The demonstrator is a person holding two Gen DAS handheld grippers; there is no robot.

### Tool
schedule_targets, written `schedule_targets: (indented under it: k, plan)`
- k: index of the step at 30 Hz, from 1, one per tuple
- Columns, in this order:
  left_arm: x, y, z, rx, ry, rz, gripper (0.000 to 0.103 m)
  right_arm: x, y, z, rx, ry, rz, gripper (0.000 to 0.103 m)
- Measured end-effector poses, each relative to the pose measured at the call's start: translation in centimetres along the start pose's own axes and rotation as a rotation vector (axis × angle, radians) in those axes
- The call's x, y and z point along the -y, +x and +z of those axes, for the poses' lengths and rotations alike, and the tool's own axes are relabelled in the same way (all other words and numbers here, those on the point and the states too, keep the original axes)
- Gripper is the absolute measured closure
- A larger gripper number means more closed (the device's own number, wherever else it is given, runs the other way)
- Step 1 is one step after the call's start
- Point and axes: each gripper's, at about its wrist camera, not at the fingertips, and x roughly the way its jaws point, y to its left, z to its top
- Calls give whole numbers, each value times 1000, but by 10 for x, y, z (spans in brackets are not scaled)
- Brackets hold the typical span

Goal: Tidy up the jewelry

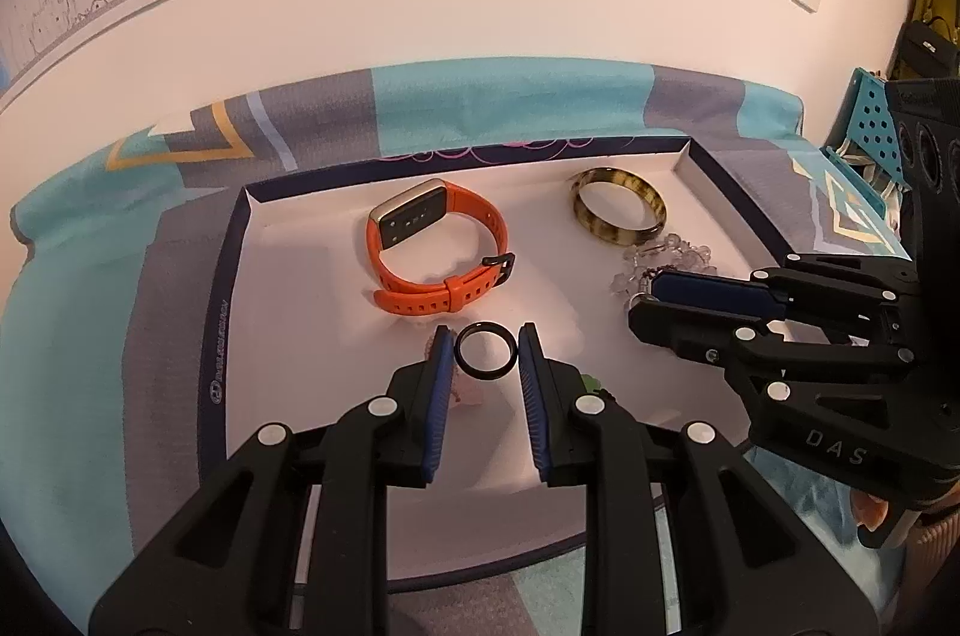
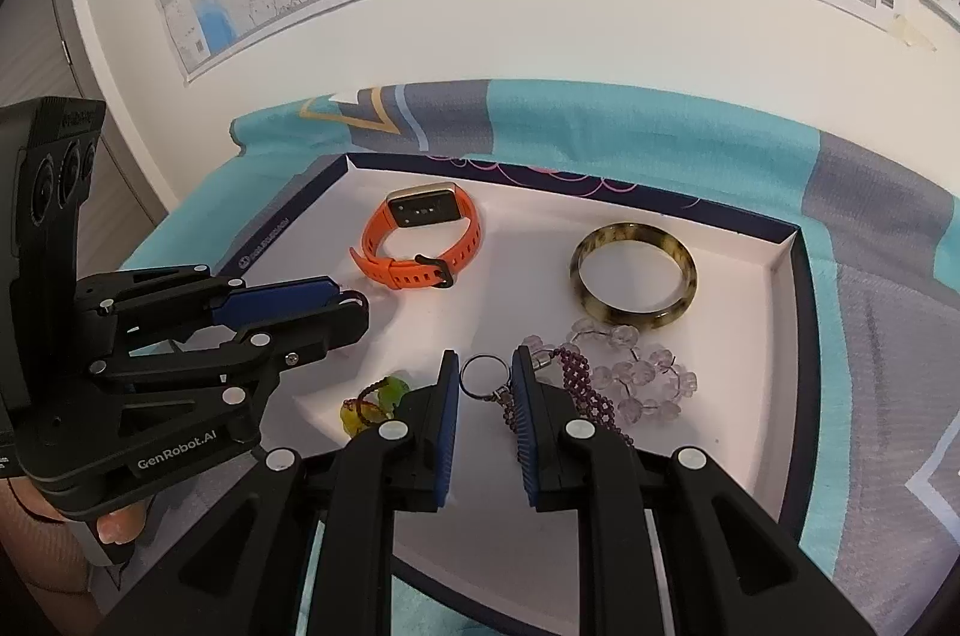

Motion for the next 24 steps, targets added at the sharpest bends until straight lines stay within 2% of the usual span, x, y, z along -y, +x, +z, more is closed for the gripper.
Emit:
schedule_targets:
  k: [8,9,11,13,15,17,18,20,22,24]
  plan:
    - [-1,5,1,-14,-5,3,78,1,5,1,-6,7,-9,86]
    - [0,6,0,-17,-4,-1,75,1,5,1,-5,8,-9,86]
    - [0,5,-1,-12,-7,5,62,2,3,0,-2,12,-9,86]
    - [0,3,-2,-6,-9,5,61,1,2,0,0,12,-8,84]
    - [-1,0,-3,2,-18,-3,57,1,-2,-1,13,12,-11,77]
    - [-2,-6,-5,18,-25,2,46,1,-9,-3,29,16,-14,73]
    - [-2,-11,-6,32,-26,7,44,1,-12,-4,35,17,-16,72]
    - [-2,-22,-9,62,-26,16,33,1,-22,-7,56,19,-27,60]
    - [-2,-31,-12,86,-22,23,26,0,-32,-11,76,15,-38,55]
    - [-2,-46,-19,116,-18,35,14,-5,-43,-18,98,-3,-58,46]
